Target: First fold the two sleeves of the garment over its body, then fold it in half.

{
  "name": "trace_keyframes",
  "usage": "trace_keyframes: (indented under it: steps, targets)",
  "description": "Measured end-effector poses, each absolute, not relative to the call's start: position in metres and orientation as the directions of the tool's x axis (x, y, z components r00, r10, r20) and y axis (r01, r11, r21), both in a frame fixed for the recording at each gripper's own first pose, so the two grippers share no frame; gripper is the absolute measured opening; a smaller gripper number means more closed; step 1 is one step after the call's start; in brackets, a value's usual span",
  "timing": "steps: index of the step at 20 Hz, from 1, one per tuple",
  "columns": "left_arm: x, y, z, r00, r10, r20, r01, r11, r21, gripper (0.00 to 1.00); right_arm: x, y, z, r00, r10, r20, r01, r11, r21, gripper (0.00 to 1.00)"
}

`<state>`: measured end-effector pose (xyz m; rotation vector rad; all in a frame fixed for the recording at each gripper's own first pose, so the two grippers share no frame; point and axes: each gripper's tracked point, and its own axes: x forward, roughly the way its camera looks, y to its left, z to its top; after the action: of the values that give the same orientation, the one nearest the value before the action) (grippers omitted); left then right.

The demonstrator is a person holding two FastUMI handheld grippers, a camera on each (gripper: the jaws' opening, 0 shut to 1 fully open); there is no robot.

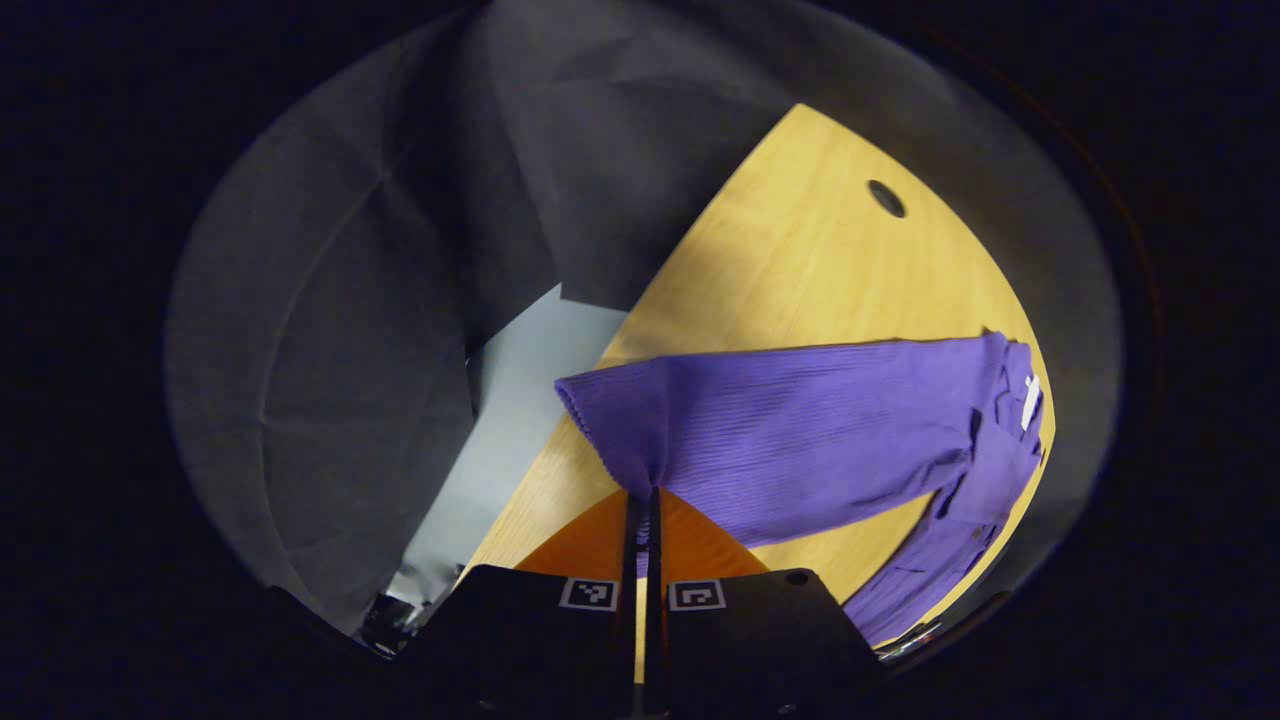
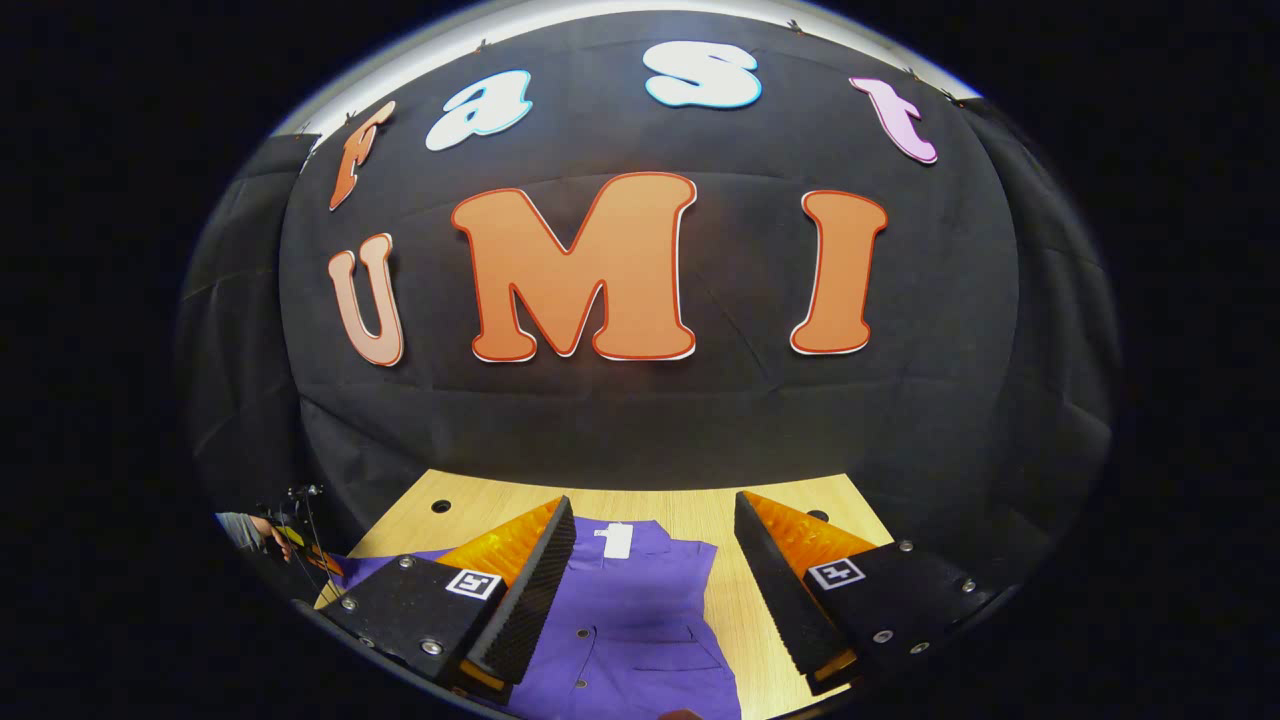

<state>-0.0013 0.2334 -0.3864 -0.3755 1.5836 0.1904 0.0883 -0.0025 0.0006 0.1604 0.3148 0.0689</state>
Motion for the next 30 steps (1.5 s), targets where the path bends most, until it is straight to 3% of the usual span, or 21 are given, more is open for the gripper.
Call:
trace_keyframes:
  steps: [4, 16, 23, 30]
  targets:
    - [0.026, 0.193, -0.336, 0.064, -0.136, -0.989, -0.227, 0.963, -0.147, 0.04, 0.088, -0.014, -0.006, 0.947, 0.111, -0.301, -0.052, 0.979, 0.195, 0.96]
    - [0.096, 0.012, -0.212, 0.181, -0.239, -0.954, 0.101, 0.969, -0.224, 0.04, 0.079, -0.044, -0.02, 0.944, 0.175, -0.279, -0.111, 0.967, 0.229, 0.95]
    - [0.115, -0.134, -0.167, 0.179, -0.329, -0.927, 0.321, 0.91, -0.261, 0.04, 0.073, -0.083, -0.036, 0.945, 0.158, -0.287, -0.085, 0.964, 0.252, 0.96]
    - [0.106, -0.289, -0.168, 0.114, -0.389, -0.914, 0.468, 0.833, -0.296, 0.04, 0.066, -0.123, -0.054, 0.943, 0.136, -0.302, -0.048, 0.958, 0.283, 0.95]
